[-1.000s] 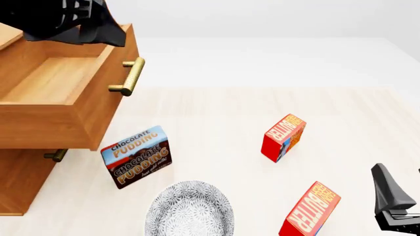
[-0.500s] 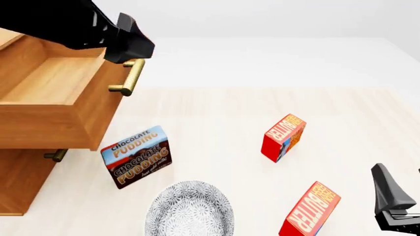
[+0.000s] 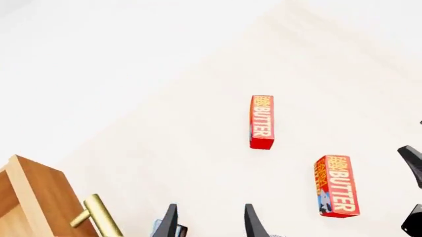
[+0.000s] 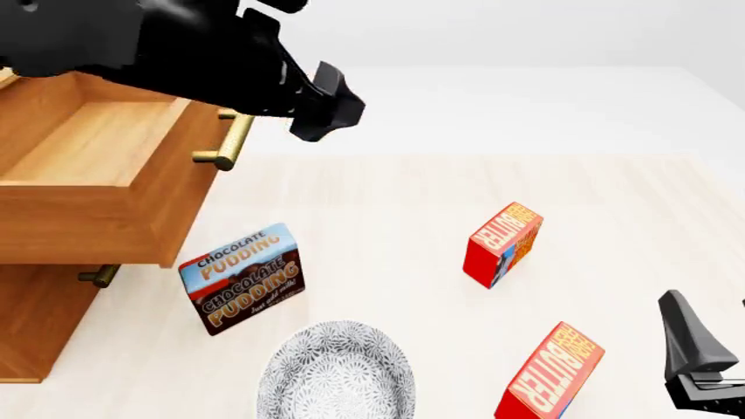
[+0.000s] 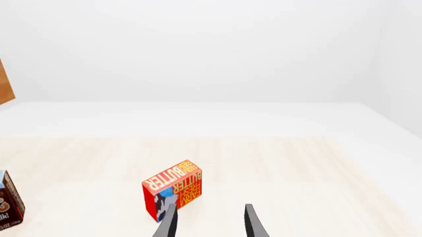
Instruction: Put the butter at the front in the top drawer of the cabinet and close it.
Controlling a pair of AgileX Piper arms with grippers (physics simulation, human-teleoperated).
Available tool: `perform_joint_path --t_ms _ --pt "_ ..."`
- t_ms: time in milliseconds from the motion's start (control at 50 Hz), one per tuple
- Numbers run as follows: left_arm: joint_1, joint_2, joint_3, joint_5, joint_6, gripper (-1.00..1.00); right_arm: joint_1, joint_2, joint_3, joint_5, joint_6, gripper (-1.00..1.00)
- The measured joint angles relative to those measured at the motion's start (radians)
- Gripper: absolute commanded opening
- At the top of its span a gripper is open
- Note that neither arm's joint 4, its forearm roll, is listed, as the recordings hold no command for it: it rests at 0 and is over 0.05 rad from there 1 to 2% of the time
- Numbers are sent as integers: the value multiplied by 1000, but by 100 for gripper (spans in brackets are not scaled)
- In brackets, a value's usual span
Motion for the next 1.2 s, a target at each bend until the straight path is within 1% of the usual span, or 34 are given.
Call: perform_joint_path --t_ms 300,800,940,1200 --pt "-54 120 -15 -97 -25 100 0 0 0 0 0 100" --pt "-136 319 -107 -184 -29 100 1 1 0 0 0 100" --pt "-149 370 -136 -201 -28 100 1 -1 0 2 0 100" --pt "-166 463 -194 -238 -48 100 1 -1 0 2 0 100"
